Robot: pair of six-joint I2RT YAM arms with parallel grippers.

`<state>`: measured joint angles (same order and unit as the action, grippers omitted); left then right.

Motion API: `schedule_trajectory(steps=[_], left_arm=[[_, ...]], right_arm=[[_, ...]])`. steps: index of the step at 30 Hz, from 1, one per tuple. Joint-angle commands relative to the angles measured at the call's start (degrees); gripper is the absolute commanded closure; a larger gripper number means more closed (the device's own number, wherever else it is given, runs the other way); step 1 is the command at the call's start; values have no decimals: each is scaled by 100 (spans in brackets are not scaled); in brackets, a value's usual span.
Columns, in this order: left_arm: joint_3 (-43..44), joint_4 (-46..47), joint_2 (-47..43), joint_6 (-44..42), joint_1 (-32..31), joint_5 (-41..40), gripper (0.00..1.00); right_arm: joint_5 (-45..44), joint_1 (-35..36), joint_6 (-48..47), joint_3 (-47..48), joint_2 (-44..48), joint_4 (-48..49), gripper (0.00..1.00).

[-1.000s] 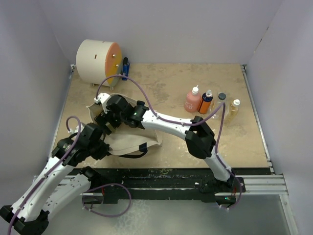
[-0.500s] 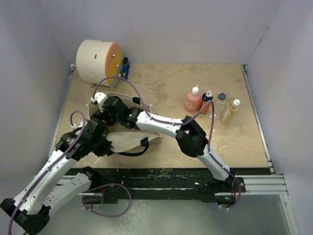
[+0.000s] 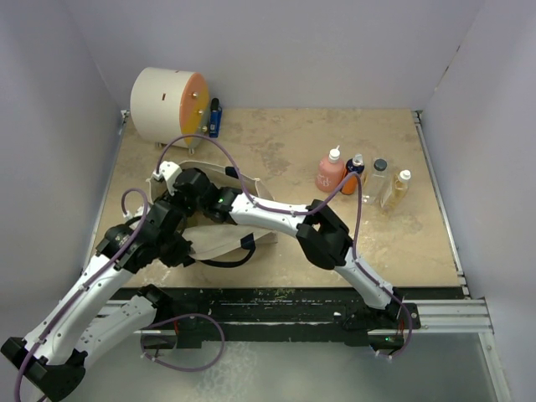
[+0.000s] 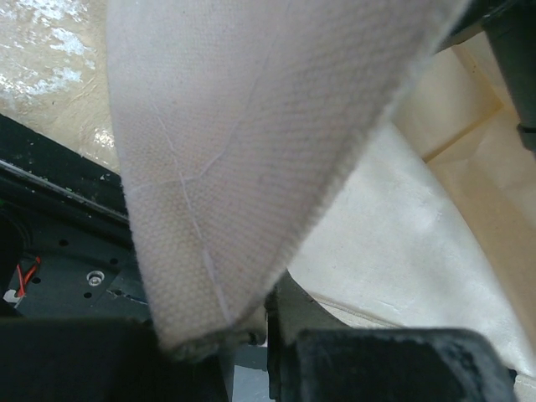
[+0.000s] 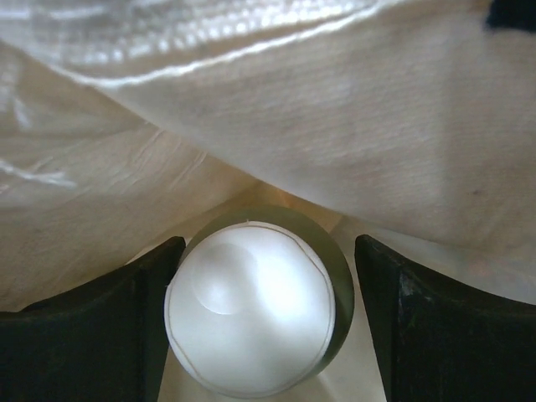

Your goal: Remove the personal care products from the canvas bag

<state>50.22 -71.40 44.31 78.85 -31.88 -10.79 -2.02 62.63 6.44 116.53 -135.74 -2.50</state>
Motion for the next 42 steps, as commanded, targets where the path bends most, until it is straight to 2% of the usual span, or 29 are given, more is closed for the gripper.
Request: schedule_trajectory(steps=[1, 5, 10, 16, 24, 33, 38, 42], left_arm=[[300, -135, -3, -102, -1, 222, 92], [403, -271, 33, -115, -3, 135, 92], [361, -253, -79, -68, -2, 171, 92], [364, -259, -121, -62, -2, 201, 90], [393, -266, -259, -92, -3, 274, 79], [665, -324, -468, -237, -2, 200, 49], [729, -322, -597, -331, -4, 266, 36], [791, -435, -723, -443, -3, 180, 30]], right_arm=[[-20, 18, -77, -247, -176, -470, 23], [17, 17, 2, -125, 70, -636, 50], [148, -4, 449, 123, 582, -660, 77], [99, -156, 1031, 364, 1068, -651, 100], [198, -374, 1818, -32, 1767, -712, 100], [196, -571, 2754, -426, 2490, -1035, 100], [386, -765, 3435, -825, 3112, -966, 100], [615, -939, 3695, -1128, 3632, -892, 100]])
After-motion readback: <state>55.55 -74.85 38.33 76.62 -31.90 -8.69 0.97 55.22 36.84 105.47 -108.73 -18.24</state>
